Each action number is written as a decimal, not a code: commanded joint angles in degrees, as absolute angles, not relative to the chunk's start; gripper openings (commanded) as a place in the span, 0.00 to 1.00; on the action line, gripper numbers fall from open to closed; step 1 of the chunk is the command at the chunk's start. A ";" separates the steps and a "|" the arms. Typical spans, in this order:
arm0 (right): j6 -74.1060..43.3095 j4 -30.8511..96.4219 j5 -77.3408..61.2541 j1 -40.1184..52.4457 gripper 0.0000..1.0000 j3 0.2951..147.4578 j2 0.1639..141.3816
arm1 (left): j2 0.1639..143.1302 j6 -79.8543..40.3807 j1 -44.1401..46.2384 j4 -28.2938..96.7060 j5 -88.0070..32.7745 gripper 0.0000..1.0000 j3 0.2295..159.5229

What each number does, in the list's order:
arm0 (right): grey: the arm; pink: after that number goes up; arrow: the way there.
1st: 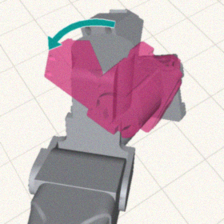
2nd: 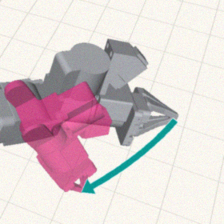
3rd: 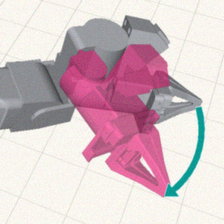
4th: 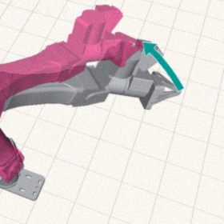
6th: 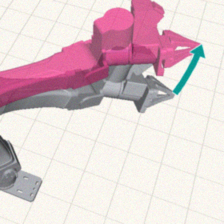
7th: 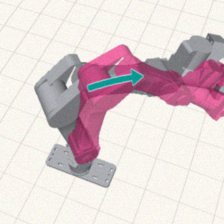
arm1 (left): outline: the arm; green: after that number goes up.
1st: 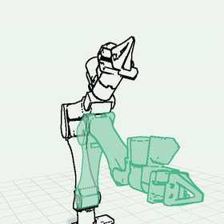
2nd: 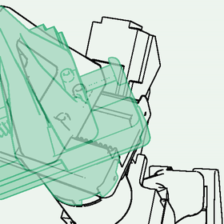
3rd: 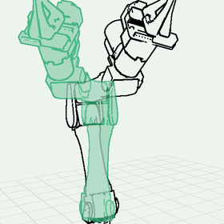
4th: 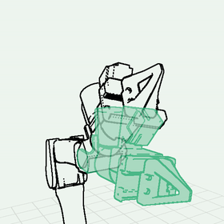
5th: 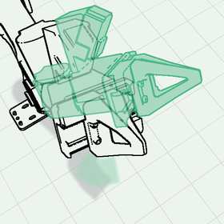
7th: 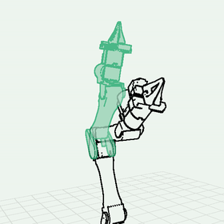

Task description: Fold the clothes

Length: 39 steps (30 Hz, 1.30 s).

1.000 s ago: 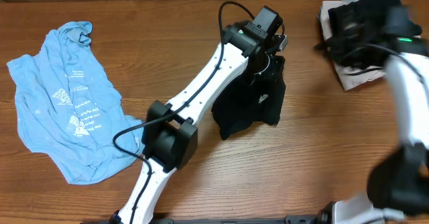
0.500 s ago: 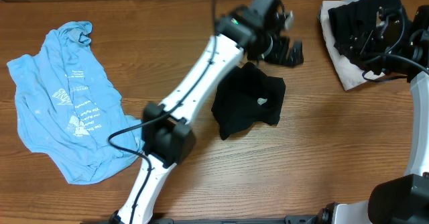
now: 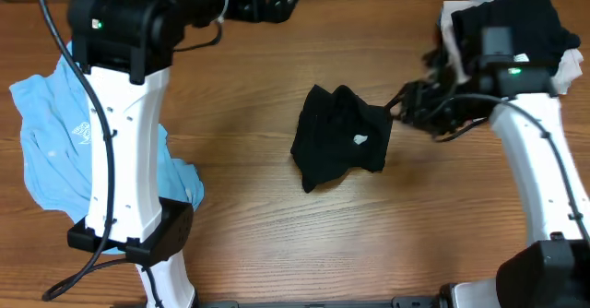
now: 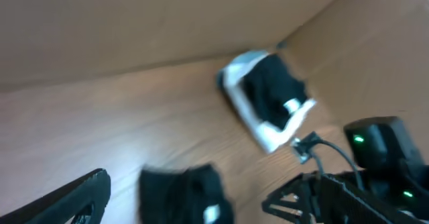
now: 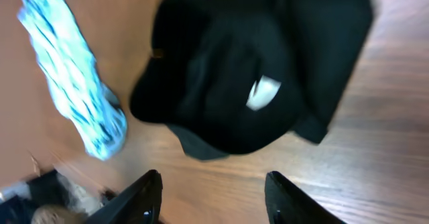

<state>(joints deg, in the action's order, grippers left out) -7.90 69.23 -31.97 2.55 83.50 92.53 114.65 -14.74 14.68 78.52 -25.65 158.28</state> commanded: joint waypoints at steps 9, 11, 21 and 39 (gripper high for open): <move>-21.26 61.58 -21.56 9.69 0.57 71.37 92.71 | 117.01 -9.76 11.62 84.42 -12.95 1.00 155.35; -23.27 58.26 -20.16 9.61 0.59 68.51 92.71 | 117.12 -9.78 11.62 84.42 -12.93 1.00 155.35; -25.54 46.26 -21.26 9.63 0.44 59.90 92.71 | 118.13 -9.80 11.64 85.10 -12.91 1.00 155.35; -17.63 55.02 -23.24 0.80 0.04 76.97 92.47 | 120.27 -9.13 11.62 85.45 -12.88 1.00 155.35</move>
<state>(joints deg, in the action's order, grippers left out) -20.71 54.08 -24.16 4.45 73.56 92.64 119.77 -11.33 11.57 85.73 -13.41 155.48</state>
